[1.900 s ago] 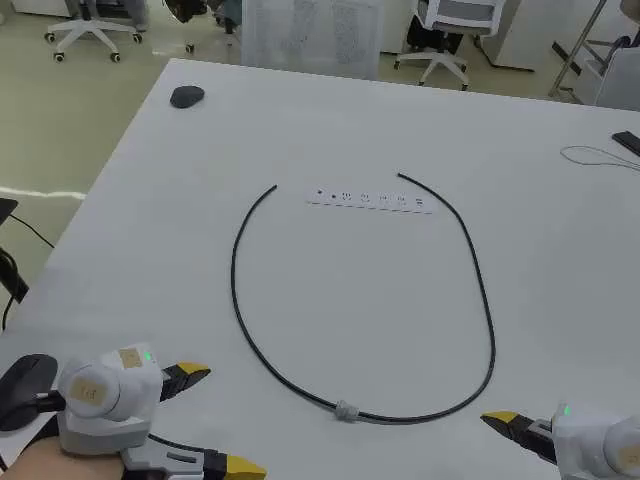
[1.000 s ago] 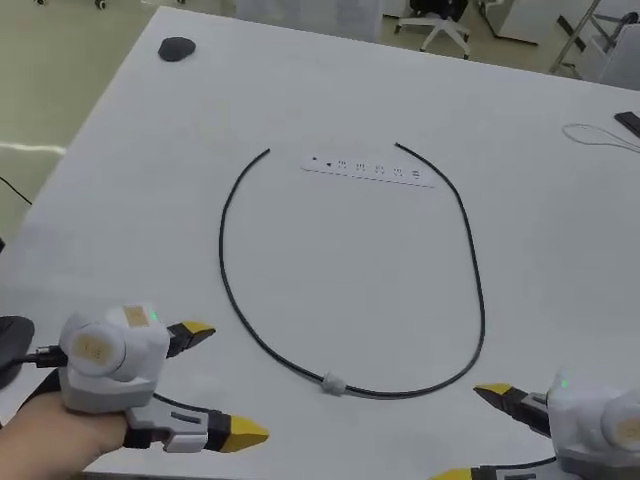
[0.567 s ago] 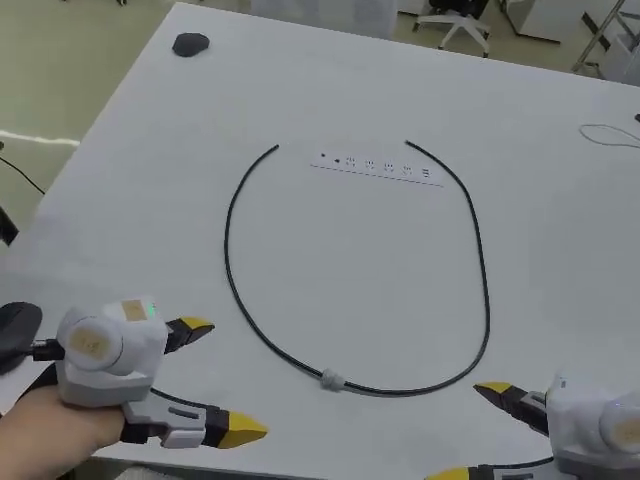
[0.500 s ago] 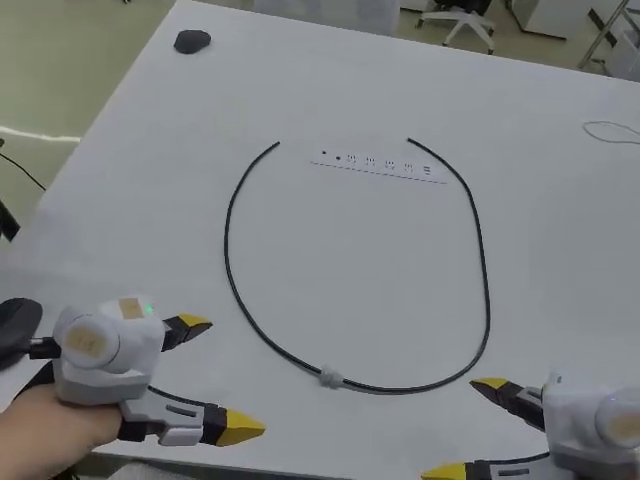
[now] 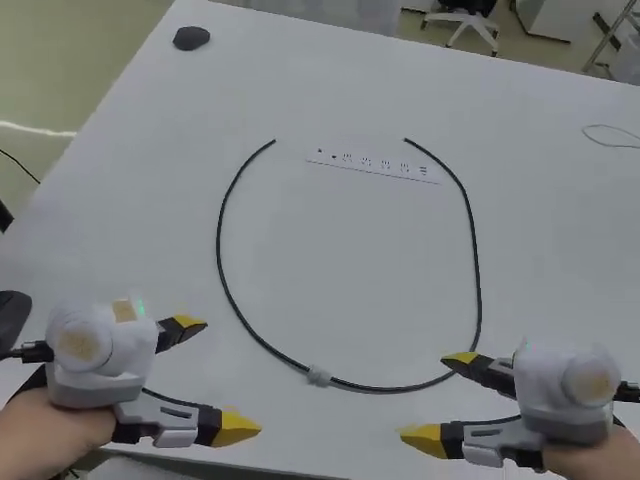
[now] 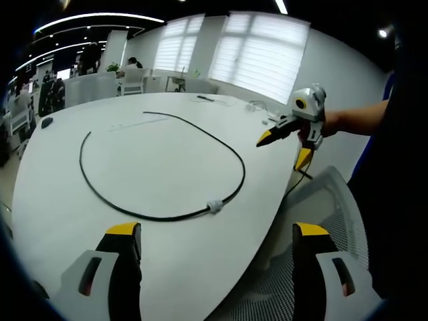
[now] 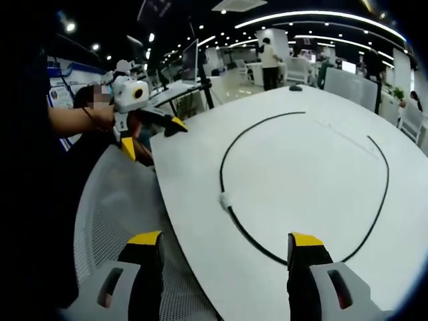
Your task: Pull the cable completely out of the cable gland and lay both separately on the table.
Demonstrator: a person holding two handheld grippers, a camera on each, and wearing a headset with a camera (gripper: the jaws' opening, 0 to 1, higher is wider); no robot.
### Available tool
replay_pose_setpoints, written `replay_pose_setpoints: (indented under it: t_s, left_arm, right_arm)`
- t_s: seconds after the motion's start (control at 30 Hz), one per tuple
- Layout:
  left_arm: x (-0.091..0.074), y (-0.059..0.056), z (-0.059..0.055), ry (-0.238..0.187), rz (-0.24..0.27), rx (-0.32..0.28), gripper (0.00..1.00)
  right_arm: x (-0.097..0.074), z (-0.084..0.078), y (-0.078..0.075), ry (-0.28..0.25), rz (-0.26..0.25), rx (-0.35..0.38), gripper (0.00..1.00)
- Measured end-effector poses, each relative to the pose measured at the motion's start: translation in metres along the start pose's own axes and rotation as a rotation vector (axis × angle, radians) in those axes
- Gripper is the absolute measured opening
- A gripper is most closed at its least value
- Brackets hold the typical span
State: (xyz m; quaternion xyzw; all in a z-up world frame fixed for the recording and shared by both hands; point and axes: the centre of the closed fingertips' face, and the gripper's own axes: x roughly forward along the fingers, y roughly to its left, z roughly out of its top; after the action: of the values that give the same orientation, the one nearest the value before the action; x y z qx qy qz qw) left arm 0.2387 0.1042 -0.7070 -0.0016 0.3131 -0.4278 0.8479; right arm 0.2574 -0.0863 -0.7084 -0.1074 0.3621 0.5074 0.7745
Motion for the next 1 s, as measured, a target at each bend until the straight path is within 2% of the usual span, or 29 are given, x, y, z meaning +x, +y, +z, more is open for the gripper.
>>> replay_pose_setpoints:
  t_s: [0.17, 0.23, 0.33, 0.43, 0.6, 0.67, 0.7, 0.73, 0.87, 1.0]
  left_arm:
    - [0.000, -0.009, -0.007, 0.012, -0.017, 0.018, 0.93]
    - [-0.001, -0.009, -0.008, 0.009, -0.006, 0.023, 0.94]
    - [0.000, -0.008, -0.010, 0.009, -0.007, 0.002, 0.94]
    - [-0.001, -0.008, -0.010, 0.009, -0.002, 0.008, 0.93]
    - [-0.002, -0.009, -0.011, 0.011, -0.010, 0.016, 0.93]
    - [-0.003, -0.009, -0.011, 0.001, -0.017, -0.002, 0.93]
    - [-0.003, -0.008, -0.010, -0.019, -0.026, -0.033, 0.92]
    - [-0.003, -0.007, -0.011, -0.017, -0.027, -0.042, 0.92]
    - [-0.004, -0.006, -0.014, -0.002, -0.023, -0.028, 0.92]
    - [-0.005, -0.001, -0.017, 0.008, -0.014, -0.028, 0.92]
  right_arm:
    - [0.015, 0.007, -0.003, 0.034, 0.008, -0.037, 0.70]
    - [0.021, 0.009, -0.005, 0.064, 0.008, -0.055, 0.66]
    - [0.030, 0.017, -0.008, 0.070, 0.006, -0.077, 0.62]
    - [0.040, 0.024, -0.011, 0.074, 0.012, -0.099, 0.59]
    - [0.052, 0.027, -0.013, 0.107, 0.019, -0.118, 0.53]
    - [0.058, 0.031, -0.014, 0.111, 0.024, -0.112, 0.51]
    - [0.061, 0.031, -0.014, 0.125, 0.027, -0.124, 0.50]
    - [0.064, 0.030, -0.015, 0.133, 0.032, -0.125, 0.48]
    - [0.075, 0.031, -0.008, 0.148, 0.050, -0.129, 0.48]
    - [0.088, 0.023, -0.003, 0.195, 0.066, -0.161, 0.45]
